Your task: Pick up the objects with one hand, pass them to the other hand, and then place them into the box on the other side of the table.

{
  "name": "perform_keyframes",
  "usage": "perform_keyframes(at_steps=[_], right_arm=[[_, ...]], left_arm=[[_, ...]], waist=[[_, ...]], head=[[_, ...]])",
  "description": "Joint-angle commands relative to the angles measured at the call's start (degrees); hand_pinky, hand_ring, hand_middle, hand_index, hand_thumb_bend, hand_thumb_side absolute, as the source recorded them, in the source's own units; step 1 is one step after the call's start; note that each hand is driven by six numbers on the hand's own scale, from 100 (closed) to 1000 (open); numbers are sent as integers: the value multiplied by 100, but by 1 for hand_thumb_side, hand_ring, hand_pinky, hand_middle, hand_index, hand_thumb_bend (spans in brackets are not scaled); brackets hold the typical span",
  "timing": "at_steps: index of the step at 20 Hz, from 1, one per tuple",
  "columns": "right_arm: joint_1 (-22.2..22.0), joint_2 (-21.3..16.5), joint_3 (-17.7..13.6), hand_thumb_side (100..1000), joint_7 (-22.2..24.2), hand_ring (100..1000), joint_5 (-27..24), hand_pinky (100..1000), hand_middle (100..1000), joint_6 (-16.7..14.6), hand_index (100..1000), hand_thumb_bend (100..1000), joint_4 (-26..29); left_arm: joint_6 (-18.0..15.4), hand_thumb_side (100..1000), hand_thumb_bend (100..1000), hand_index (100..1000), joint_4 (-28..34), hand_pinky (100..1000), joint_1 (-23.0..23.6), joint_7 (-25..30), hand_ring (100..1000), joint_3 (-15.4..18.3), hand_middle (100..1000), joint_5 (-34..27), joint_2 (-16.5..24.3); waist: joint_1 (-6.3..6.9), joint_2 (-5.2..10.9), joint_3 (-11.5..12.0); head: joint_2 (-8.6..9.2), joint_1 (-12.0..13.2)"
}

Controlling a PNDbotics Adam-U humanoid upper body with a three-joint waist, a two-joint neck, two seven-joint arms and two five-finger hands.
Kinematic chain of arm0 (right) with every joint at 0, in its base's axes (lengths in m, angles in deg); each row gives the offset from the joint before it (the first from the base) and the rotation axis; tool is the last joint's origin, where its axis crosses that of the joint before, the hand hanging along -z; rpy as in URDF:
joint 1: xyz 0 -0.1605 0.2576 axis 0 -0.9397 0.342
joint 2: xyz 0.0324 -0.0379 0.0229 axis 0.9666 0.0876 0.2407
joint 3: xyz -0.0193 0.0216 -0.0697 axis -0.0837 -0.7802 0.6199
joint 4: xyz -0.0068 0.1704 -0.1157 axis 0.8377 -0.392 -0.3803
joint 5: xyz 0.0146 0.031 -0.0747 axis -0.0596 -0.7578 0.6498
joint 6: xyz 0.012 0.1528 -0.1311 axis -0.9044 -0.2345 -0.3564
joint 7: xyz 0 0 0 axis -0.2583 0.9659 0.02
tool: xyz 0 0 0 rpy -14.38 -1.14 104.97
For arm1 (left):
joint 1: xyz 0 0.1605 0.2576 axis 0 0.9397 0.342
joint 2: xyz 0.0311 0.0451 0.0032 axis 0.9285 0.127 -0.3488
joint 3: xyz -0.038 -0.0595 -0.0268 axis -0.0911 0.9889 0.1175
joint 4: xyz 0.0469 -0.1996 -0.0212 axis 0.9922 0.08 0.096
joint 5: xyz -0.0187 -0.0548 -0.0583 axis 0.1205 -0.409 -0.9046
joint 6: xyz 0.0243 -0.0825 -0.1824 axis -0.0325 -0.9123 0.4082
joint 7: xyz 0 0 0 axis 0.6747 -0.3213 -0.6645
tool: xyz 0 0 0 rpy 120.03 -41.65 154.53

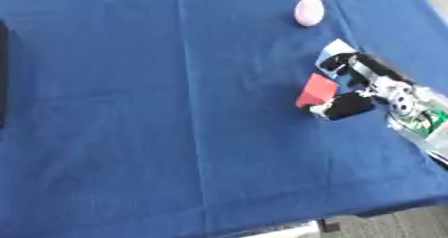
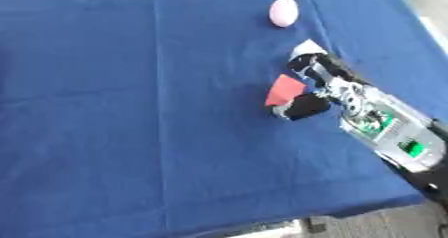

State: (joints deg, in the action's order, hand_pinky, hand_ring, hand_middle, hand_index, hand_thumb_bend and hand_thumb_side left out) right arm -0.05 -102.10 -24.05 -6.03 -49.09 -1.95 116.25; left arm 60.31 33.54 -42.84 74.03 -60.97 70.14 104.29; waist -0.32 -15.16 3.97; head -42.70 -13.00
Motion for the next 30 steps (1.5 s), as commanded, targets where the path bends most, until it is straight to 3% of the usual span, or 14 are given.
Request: perform_keyframes(at_steps=[1,30], right_arm=[[48,-90,-52,246,-7,862,34,754,800,30,837,603,10],[106,-33,-65,247,-159,860,92,755,804,-143,845,599,-482]], left_arm=[[2,922,203,765,98,807,-52,13,883,-6,740,13,102],[10,926,201,764,120,808,-64,15,885,-16,741,22,82]], waist=[[10,72,10],[73,-23,17]], head=[[54,0],[160,-10]])
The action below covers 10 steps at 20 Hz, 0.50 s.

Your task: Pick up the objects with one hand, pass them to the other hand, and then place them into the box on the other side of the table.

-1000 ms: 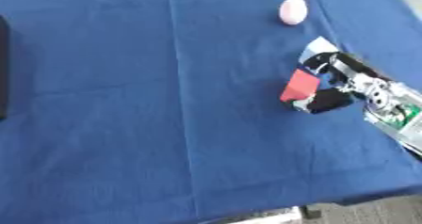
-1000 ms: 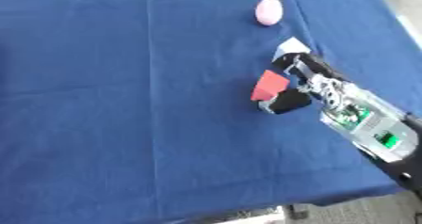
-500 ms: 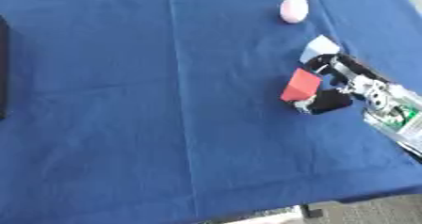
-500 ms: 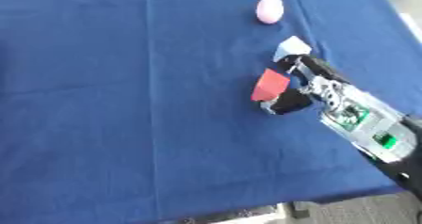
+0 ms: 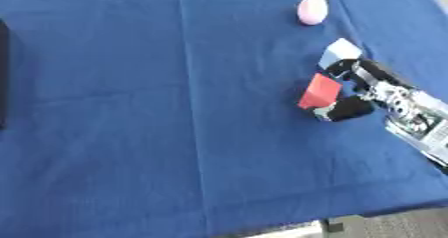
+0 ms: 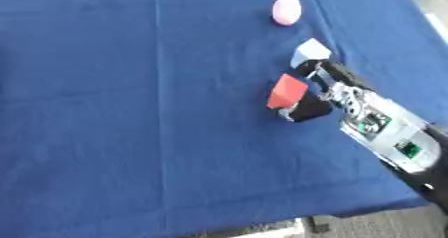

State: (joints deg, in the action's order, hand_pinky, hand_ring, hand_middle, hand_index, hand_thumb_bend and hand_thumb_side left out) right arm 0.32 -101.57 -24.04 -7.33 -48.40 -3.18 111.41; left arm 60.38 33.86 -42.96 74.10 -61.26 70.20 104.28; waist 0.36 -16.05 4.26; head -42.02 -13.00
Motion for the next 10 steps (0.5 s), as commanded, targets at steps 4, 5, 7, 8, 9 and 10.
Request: perform_keyframes(at_steps=[4,5,7,8,9,10], right_arm=[[93,-57,-52,244,-52,857,-6,752,800,-55,841,597,-56],[96,-53,-48,244,-55,856,-12,752,799,-63,840,595,-65],[98,-48,-42,242,-63,853,-19,751,794,-75,836,588,-90],[99,-44,-40,240,-69,851,-22,750,791,-78,833,582,-106],[100,-38,-37,239,-75,850,-27,750,789,-80,831,576,-125],[103,-32,-34,238,-82,849,-35,749,788,-84,830,574,-143]], left_arm=[[7,927,200,764,87,808,-51,14,885,7,741,17,82],[7,927,200,764,87,808,-52,16,885,7,741,18,83],[7,927,200,764,88,808,-53,17,886,7,741,19,84],[7,927,200,764,89,808,-53,17,886,7,741,19,84],[8,928,200,764,89,808,-53,18,886,7,742,18,85],[8,928,200,764,89,808,-53,19,886,6,742,18,85]], waist=[[12,53,-13],[13,50,-13],[14,46,-14],[15,44,-15],[16,44,-16],[17,43,-17]], head=[[103,-4],[105,-2],[108,1],[108,3],[110,3],[112,3]])
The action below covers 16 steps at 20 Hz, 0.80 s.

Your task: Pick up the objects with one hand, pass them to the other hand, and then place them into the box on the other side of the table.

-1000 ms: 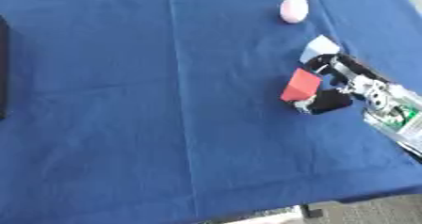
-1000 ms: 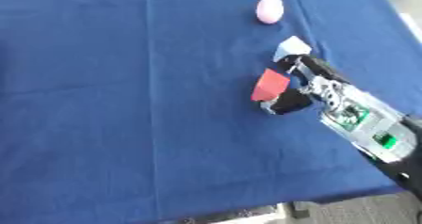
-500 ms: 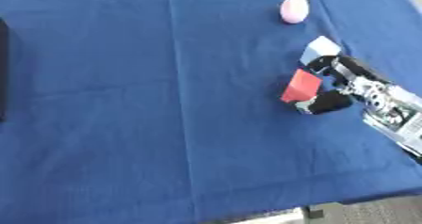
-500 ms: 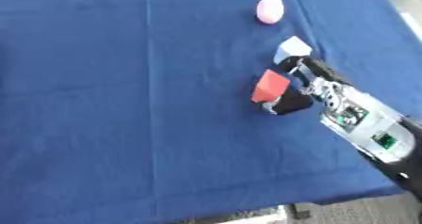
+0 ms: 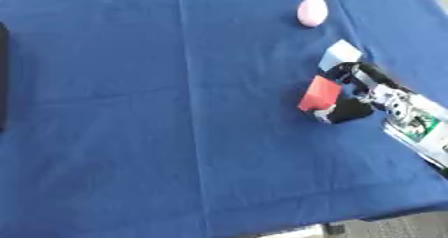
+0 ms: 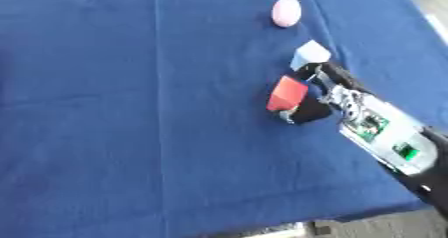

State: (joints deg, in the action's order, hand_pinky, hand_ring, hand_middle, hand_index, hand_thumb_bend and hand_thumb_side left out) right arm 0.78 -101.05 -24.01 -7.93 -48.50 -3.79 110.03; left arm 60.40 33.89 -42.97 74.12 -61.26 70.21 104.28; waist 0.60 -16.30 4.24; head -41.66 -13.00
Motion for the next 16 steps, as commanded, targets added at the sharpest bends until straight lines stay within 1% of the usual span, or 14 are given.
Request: perform_keyframes(at_steps=[1,8,16], right_arm=[[61,-79,-38,233,-33,848,-35,748,785,-26,827,565,-21],[83,-59,-20,226,-119,844,-118,748,779,-43,822,536,-100],[88,-53,7,203,-103,842,-120,748,774,-65,818,500,-151]], left_arm=[[7,928,200,764,85,808,-52,17,886,5,742,17,86],[9,927,200,764,88,809,-52,20,886,1,742,17,85],[11,928,200,764,89,809,-55,24,887,-2,742,14,85]], waist=[[-6,68,-16],[-4,68,-16],[-5,68,-13]], head=[[80,5],[94,4],[90,6]])
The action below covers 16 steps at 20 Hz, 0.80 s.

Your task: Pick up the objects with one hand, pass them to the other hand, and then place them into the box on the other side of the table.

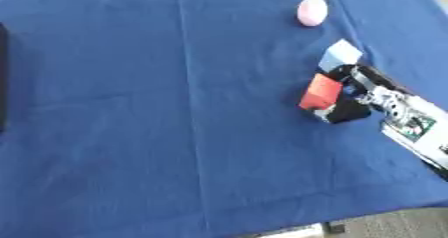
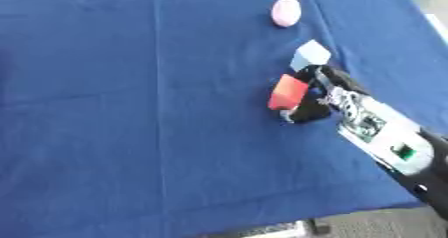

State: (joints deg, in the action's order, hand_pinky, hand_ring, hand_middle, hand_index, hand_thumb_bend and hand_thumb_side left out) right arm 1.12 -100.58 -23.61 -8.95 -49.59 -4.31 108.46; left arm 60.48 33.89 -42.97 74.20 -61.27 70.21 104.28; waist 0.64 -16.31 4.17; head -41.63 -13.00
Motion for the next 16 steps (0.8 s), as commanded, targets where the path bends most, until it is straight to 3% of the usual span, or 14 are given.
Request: perform_keyframes(at_steps=[1,16], right_arm=[[57,-98,-32,198,-1,841,-16,747,772,-15,815,495,6],[-9,-168,-66,177,19,839,-42,745,771,-49,819,472,95]], left_arm=[[4,928,200,764,87,809,-55,17,887,-2,742,14,84],[11,928,201,764,75,810,-66,35,887,-18,743,25,78]], waist=[[-9,69,-5],[-39,85,14]], head=[[83,5],[81,47]])
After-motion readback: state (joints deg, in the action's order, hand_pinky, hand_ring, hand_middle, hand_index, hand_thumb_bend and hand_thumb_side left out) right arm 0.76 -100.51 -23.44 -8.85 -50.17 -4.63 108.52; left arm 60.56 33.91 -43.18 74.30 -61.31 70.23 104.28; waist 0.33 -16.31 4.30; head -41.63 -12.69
